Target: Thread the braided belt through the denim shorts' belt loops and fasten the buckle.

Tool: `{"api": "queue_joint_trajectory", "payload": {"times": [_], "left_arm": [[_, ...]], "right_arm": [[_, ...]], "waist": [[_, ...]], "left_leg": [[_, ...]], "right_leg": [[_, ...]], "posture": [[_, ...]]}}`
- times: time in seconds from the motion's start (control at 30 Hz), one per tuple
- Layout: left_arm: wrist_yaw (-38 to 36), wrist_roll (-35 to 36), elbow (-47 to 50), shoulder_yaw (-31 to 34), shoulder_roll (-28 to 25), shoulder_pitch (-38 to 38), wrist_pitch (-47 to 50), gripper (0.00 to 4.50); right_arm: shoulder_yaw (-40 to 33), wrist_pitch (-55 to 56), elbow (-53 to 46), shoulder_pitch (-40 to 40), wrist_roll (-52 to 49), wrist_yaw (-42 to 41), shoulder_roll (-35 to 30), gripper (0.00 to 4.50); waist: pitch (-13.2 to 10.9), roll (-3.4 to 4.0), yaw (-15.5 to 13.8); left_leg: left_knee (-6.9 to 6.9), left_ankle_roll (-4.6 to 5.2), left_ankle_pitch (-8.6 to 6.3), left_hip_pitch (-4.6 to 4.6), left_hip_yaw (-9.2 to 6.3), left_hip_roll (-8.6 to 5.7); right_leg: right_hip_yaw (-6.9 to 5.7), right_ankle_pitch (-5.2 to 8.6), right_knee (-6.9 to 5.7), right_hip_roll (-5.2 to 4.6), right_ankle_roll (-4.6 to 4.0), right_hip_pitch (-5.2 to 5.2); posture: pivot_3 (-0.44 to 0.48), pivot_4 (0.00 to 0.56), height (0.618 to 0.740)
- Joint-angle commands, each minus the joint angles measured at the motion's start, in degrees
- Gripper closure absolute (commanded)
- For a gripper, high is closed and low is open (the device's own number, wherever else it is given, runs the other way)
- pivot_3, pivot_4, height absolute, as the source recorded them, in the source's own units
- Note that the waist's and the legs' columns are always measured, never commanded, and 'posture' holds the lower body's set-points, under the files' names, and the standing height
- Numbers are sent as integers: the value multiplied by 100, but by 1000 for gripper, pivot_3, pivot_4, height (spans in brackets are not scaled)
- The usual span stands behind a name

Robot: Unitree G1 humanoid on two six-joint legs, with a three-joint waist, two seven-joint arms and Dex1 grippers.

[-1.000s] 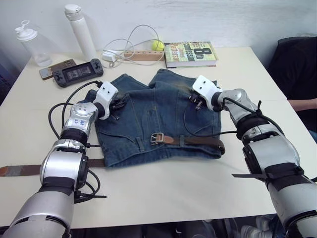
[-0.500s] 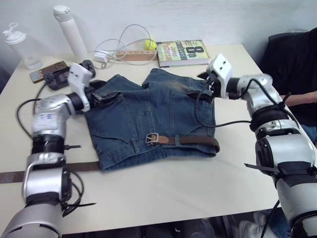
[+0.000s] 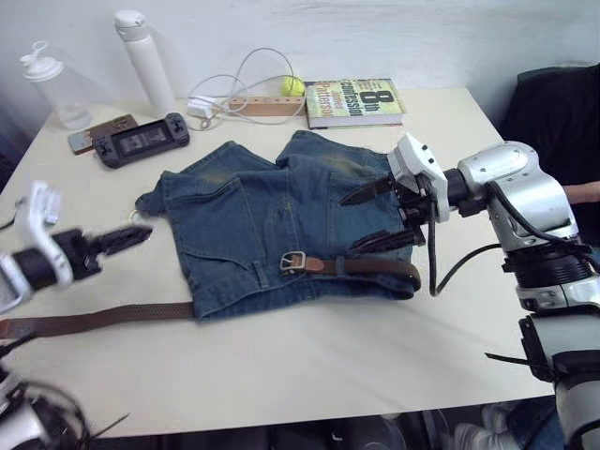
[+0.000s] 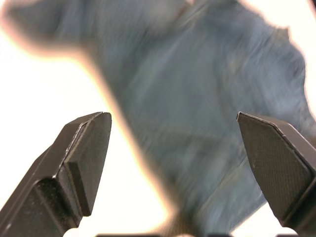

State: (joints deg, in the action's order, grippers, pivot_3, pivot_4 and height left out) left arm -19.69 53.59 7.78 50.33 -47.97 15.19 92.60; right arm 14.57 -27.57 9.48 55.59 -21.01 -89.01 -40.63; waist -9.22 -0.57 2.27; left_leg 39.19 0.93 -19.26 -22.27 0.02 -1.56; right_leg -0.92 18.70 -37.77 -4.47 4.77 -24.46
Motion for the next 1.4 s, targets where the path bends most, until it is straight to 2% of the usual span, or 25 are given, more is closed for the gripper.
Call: {"api": "queue_joint_trajectory", "payload": {"times": [0.03, 0.07, 0.1, 0.13, 0.17, 0.2, 0.23, 0.33, 0.4, 0.53, 0.77, 0.9, 0.97, 1.17, 1.33, 1.37, 1.4], "left_arm": [[1257, 1822, -110, 1013, -179, -861, -10, 63], [1652, 2364, -176, 1192, -157, -1173, -10, 63], [2445, 3444, -194, 1281, 23, -1712, -446, 63], [3363, 4632, 40, 1249, 387, -2367, -1269, 63], [3999, 5412, 252, 1208, 666, -2814, -1887, 63], [4387, 5828, 457, 1149, 856, -3084, -2341, 63], [4465, 5941, 831, 1041, 1135, -3440, -2629, 63], [4543, 5941, 1667, 773, 1810, -4303, -3312, 63], [4865, 5941, 2016, 576, 2220, -4553, -3907, 63], [5507, 5941, 2503, -135, 2693, -4260, -4937, 63], [6389, 5941, 2342, -1007, 2760, -3784, -5617, 63], [6901, 5941, 1636, -983, 2692, -3104, -6000, 63], [7023, 5941, 1313, -771, 2758, -2658, -6175, 63], [7010, 5941, 730, -377, 2914, -1736, -6195, 63], [7012, 5941, 412, -178, 2943, -1320, -6278, 63], [6987, 5941, 330, -158, 2899, -1304, -6344, 585], [6966, 5941, 275, -145, 2868, -1297, -6382, 805]], "right_arm": [[196, 36, -259, 161, -314, -349, -111, 0], [274, 24, -244, 197, -333, -349, -114, 0], [439, 45, -35, 296, -45, -297, -49, 0], [576, 110, 204, 381, 181, -259, 34, 0], [672, 164, 377, 443, 333, -234, 93, 0], [721, 201, 485, 485, 416, -229, 132, 0], [727, 199, 540, 510, 409, -239, 183, 0], [728, 213, 626, 560, 405, -320, 299, 0], [743, 180, 720, 615, 463, -278, 405, 0], [702, 168, 699, 641, 497, -239, 519, 0], [618, -45, 398, 597, 529, -112, 393, 0], [582, -76, 205, 445, 684, 63, 186, 0], [512, -184, 66, 382, 654, 130, 120, 0], [332, -501, -299, 243, 571, 307, 0, 0], [245, -561, -393, 178, 634, 481, -27, 0], [234, -559, -397, 171, 654, 527, -34, 0], [228, -558, -401, 167, 667, 559, -39, 0]], "waist": [[0, -4, -11], [-1, -6, -40], [-1, -6, -36], [-2, -4, -52], [-2, -2, -48], [-2, -2, -57], [-5, -23, -65], [-7, -39, -110], [-10, -30, -117], [-10, -31, -167], [-11, -29, -162], [-9, -21, -203], [-9, -20, -214], [-9, -21, -200], [-9, -21, -210], [-9, -21, -212], [-9, -21, -211]], "left_leg": [[0, -2, -1, 2, 1, 1], [0, -2, -2, 4, -3, 0], [0, -2, -2, 3, -2, -1], [-3, 0, -4, 5, -2, 0], [-4, 3, -8, 10, -1, -1], [-7, 8, -14, 14, 5, -1], [-8, 12, -19, 17, 10, -1], [-1, 10, -20, 14, 0, -2], [1, 11, -20, 16, -3, -7], [1, 4, -16, 19, -11, -7], [1, 2, -14, 18, -10, -8], [3, 0, -11, 20, -13, -7], [3, -5, -7, 24, -21, -6], [2, -9, -4, 30, -33, -4], [4, -10, -4, 31, -46, -4], [4, -10, -4, 31, -49, -4], [4, -10, -4, 31, -52, -4]], "right_leg": [[2, 0, 0, 0, -1, 0], [3, 1, -3, -2, -2, 1], [3, 1, 4, -3, -3, 0], [5, 1, 1, -4, -3, 3], [12, 1, 1, -5, -3, 4], [18, 1, 5, -7, -3, 7], [22, 1, 4, -9, -3, 8], [19, 3, 22, -7, -6, 10], [19, 4, 40, -7, -8, 24], [12, 5, 48, -3, -11, 29], [12, 5, 53, 1, -10, 30], [8, 5, 55, 3, -10, 34], [0, 5, 55, 4, -10, 42], [-12, 5, 69, 7, -11, 59], [-25, 5, 78, 7, -9, 71], [-26, 5, 80, 7, -9, 73], [-29, 5, 81, 7, -9, 73]], "posture": [[0, 150, 735], [0, 150, 735], [0, 150, 735], [0, 150, 735], [0, 150, 735], [0, 150, 735], [0, 150, 735], [0, 150, 735], [0, 150, 735], [0, 150, 735], [0, 150, 735], [0, 150, 735], [0, 150, 735], [0, 150, 735], [0, 150, 735], [0, 150, 735], [0, 150, 735]]}}
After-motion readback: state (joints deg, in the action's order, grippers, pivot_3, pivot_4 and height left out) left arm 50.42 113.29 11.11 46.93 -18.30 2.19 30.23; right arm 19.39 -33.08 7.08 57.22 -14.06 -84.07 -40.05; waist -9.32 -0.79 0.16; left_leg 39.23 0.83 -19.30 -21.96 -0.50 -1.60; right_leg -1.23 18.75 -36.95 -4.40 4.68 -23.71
